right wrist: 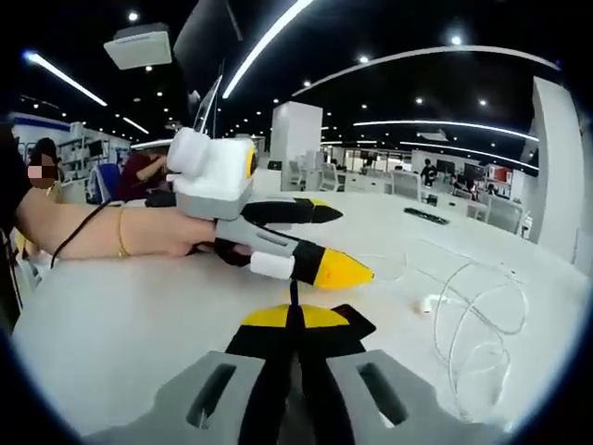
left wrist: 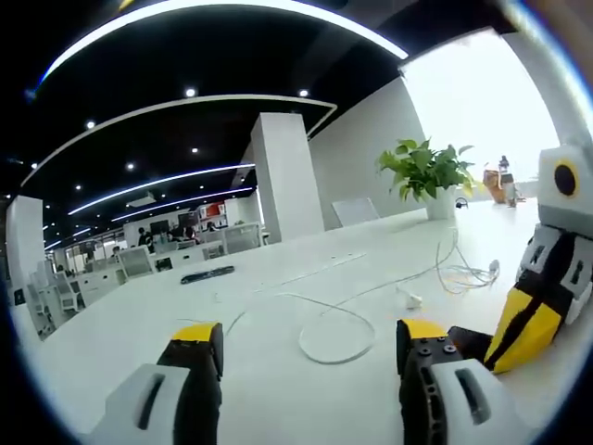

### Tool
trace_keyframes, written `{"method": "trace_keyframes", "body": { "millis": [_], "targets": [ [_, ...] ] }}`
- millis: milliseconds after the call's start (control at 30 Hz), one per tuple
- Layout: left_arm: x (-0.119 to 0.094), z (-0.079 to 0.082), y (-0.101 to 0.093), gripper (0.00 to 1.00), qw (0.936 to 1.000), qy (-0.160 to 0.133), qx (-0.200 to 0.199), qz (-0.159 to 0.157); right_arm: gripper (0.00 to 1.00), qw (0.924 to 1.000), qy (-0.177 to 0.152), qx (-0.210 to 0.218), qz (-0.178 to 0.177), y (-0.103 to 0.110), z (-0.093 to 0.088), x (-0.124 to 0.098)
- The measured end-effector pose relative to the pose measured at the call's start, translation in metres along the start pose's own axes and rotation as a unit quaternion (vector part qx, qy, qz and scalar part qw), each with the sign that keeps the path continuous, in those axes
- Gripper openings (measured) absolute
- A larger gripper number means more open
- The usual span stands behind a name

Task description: Peel open the Velcro strap on the desktop, arrange the wired earphones neatly onto it, and close the Velcro strap to secure them.

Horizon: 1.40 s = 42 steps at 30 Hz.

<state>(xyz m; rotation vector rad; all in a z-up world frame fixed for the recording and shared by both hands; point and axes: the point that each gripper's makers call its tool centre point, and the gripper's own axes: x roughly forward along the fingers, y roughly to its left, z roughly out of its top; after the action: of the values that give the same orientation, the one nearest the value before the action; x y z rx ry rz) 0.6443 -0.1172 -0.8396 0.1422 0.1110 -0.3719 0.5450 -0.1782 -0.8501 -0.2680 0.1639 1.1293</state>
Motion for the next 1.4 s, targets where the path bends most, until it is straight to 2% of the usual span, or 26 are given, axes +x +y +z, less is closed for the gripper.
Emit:
{"method": "trace_keyframes", "body": {
  "millis": [100,300,500,567,600,633,667,733,833,1133,1400],
  "targets": [
    [0.000,0.000,-0.001,0.78,1.0000,0.000,0.000,-0.001,0.04,0.9999,0.000,-0.014,0.007,0.009,0.000,-0.002],
    [-0.001,-0.001,-0.001,0.78,1.0000,0.001,-0.002,-0.002,0.04,0.9997,0.009,0.006,0.020,0.018,-0.001,-0.007],
    [-0.001,-0.001,-0.001,0.78,1.0000,0.002,-0.003,-0.004,0.04,0.9998,0.007,-0.003,0.018,0.022,0.000,-0.009],
    [-0.001,-0.001,-0.001,0.78,1.0000,0.002,-0.004,-0.004,0.03,0.9993,0.011,0.002,0.037,0.032,-0.001,-0.011],
    [-0.001,-0.001,-0.001,0.78,1.0000,0.002,-0.004,-0.004,0.03,0.9963,0.013,0.016,0.083,0.051,-0.001,-0.013],
    [-0.001,-0.001,-0.001,0.78,1.0000,0.002,-0.004,-0.005,0.03,0.9958,0.005,-0.008,0.091,0.059,0.001,-0.015],
    [-0.001,-0.001,-0.001,0.78,1.0000,0.002,-0.004,-0.004,0.03,0.9976,0.011,-0.009,0.067,0.059,0.000,-0.018],
    [-0.001,-0.001,-0.001,0.78,1.0000,0.003,-0.006,-0.004,0.03,0.9985,0.008,-0.015,0.052,0.056,-0.001,-0.023],
    [-0.001,-0.002,-0.001,0.78,1.0000,0.004,-0.007,-0.004,0.04,0.9987,0.008,-0.012,0.049,0.052,-0.003,-0.027],
    [-0.007,-0.004,0.000,0.79,0.9999,0.009,-0.011,-0.001,0.04,0.9986,0.003,-0.043,0.029,0.053,-0.003,-0.035],
    [-0.007,-0.004,0.000,0.79,0.9999,0.009,-0.011,-0.002,0.04,0.9988,-0.002,-0.042,0.024,0.053,-0.003,-0.038]
  ]
}}
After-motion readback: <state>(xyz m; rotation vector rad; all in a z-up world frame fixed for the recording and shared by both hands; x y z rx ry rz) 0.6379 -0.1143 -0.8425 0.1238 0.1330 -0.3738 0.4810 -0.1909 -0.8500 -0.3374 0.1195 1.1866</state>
